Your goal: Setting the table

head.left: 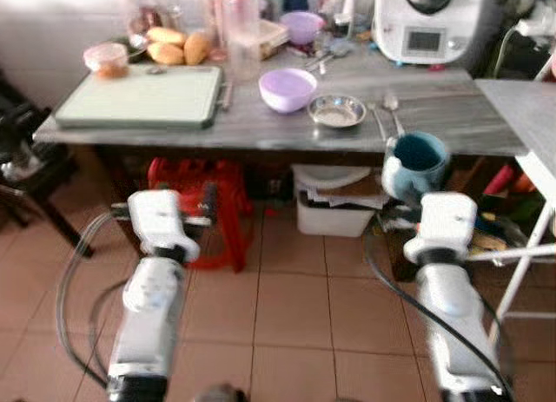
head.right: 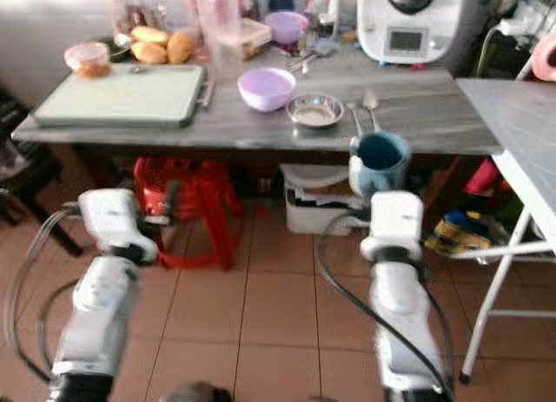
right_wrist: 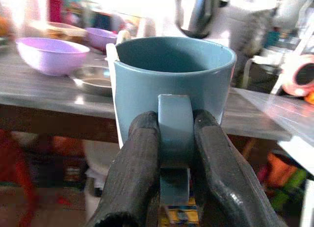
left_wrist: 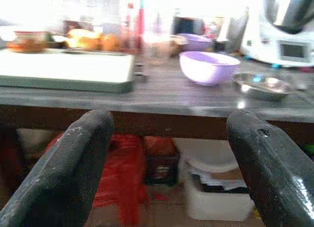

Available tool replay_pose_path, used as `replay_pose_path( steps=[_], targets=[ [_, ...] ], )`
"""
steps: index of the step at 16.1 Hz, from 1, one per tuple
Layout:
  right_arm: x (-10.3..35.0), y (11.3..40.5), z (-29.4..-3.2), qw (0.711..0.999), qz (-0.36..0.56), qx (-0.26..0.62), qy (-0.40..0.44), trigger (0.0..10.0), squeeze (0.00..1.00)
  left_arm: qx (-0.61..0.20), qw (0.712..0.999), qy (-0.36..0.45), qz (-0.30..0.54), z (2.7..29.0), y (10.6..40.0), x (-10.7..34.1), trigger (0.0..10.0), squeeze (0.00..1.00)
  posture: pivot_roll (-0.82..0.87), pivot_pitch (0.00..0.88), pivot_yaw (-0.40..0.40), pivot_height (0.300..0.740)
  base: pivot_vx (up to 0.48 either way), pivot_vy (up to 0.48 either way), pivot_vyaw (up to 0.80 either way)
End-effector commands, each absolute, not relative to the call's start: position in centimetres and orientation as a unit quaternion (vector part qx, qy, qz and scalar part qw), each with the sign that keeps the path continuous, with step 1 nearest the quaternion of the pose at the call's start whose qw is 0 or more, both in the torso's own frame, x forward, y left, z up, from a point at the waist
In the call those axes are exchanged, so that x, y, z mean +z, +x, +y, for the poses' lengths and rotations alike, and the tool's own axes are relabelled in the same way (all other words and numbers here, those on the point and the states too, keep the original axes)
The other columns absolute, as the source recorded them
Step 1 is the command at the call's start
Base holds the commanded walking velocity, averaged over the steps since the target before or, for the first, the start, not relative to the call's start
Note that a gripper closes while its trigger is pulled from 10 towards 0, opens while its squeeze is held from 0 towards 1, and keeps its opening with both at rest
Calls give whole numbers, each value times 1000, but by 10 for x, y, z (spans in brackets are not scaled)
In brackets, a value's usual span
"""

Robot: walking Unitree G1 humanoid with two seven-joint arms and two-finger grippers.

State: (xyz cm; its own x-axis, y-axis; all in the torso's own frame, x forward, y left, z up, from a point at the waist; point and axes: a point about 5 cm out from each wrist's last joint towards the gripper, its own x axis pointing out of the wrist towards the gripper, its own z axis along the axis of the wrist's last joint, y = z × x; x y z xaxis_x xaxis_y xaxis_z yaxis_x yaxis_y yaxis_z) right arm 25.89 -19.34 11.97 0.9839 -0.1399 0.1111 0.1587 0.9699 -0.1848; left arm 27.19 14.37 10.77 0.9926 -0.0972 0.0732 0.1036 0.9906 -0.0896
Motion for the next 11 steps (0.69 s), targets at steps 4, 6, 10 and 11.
replay_pose_path(
  steps=[4, 6, 10, 11],
  targets=[
    [124, 262, -190, 992, -59, -77, -84, 10000, 0, -42, 997, -42, -39, 152, 271, 109, 10000, 0, -10, 0, 6, 740, 395, 0, -373],
    [124, 257, -189, 993, -58, -72, -73, 10000, 0, -37, 998, -39, -39, 156, 269, 110, 10000, 0, -12, 0, 4, 740, 401, 0, 0],
    [123, 242, -187, 994, -56, -73, -63, 10000, 0, -12, 999, -21, -38, 169, 258, 109, 10000, 0, -20, 0, 4, 740, 387, 0, 0],
    [123, 238, -186, 994, -55, -72, -63, 10000, 0, -9, 999, -18, -36, 170, 252, 108, 10000, 0, -19, 0, 3, 740, 379, 0, 0]
  ],
)
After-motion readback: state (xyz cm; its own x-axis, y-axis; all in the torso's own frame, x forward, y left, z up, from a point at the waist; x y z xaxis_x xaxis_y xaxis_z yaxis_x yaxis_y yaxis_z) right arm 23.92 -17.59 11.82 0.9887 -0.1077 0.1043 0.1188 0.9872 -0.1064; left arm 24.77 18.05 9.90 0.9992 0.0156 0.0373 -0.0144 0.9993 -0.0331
